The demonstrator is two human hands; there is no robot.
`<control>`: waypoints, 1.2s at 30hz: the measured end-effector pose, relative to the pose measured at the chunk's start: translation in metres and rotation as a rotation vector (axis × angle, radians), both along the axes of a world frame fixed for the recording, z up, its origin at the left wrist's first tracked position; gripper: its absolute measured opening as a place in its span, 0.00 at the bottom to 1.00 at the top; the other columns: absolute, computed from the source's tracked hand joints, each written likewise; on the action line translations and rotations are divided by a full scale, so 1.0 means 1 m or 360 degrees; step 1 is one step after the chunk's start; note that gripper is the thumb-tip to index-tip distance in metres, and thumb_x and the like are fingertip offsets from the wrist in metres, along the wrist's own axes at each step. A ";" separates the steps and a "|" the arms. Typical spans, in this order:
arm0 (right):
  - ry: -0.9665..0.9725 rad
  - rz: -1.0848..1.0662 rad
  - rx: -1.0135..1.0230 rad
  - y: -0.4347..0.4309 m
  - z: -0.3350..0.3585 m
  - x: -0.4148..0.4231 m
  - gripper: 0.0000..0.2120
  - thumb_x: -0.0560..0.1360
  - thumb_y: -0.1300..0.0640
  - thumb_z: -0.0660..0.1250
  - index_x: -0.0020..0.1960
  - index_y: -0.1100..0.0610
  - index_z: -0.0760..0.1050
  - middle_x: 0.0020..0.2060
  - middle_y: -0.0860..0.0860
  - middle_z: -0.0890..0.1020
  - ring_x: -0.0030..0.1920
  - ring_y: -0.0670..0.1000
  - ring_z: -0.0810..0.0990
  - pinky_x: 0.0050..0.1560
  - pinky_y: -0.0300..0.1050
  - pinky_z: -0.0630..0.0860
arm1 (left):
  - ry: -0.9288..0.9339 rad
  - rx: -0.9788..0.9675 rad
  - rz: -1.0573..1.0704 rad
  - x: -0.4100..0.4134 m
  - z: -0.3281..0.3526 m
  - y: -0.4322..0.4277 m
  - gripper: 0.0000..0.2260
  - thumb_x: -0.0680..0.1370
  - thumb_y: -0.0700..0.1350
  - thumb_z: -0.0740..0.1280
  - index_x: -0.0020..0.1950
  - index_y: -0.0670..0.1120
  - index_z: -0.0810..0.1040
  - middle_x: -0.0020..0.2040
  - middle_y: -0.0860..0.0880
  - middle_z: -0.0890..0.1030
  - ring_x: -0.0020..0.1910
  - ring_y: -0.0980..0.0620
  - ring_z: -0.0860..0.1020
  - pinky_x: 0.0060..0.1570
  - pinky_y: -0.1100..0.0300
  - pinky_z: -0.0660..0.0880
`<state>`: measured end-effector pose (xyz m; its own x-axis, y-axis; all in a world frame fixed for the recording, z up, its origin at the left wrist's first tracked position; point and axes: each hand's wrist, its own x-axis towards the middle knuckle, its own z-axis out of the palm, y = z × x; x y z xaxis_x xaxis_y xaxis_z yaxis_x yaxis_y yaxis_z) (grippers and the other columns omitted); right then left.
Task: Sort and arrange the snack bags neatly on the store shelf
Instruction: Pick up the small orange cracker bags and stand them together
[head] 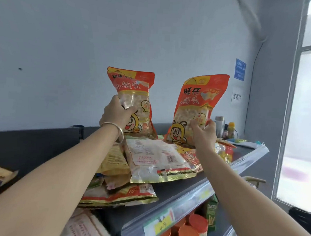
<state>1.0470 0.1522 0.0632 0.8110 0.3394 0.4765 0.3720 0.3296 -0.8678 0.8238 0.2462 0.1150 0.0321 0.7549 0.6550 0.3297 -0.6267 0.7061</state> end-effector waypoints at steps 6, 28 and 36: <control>-0.0039 -0.0012 -0.0034 0.042 -0.001 0.080 0.15 0.72 0.43 0.68 0.53 0.48 0.69 0.40 0.43 0.78 0.39 0.46 0.79 0.42 0.50 0.79 | -0.0031 0.0035 0.0049 0.061 -0.007 0.022 0.22 0.72 0.55 0.70 0.61 0.50 0.70 0.53 0.50 0.76 0.52 0.45 0.76 0.54 0.47 0.74; -0.0808 0.1217 -0.0995 0.235 -0.005 0.140 0.27 0.74 0.50 0.69 0.69 0.56 0.66 0.62 0.55 0.77 0.62 0.58 0.75 0.64 0.56 0.72 | -0.0015 -0.0507 0.0367 0.129 -0.044 0.115 0.26 0.73 0.40 0.72 0.66 0.42 0.64 0.63 0.44 0.74 0.62 0.44 0.73 0.61 0.52 0.70; -0.1181 0.1291 -0.1175 0.232 0.010 0.150 0.22 0.74 0.54 0.69 0.64 0.56 0.66 0.61 0.54 0.76 0.56 0.53 0.76 0.52 0.45 0.75 | 0.0139 -0.0607 0.0367 0.119 -0.047 0.125 0.26 0.71 0.44 0.74 0.65 0.42 0.67 0.62 0.44 0.76 0.61 0.45 0.74 0.64 0.48 0.69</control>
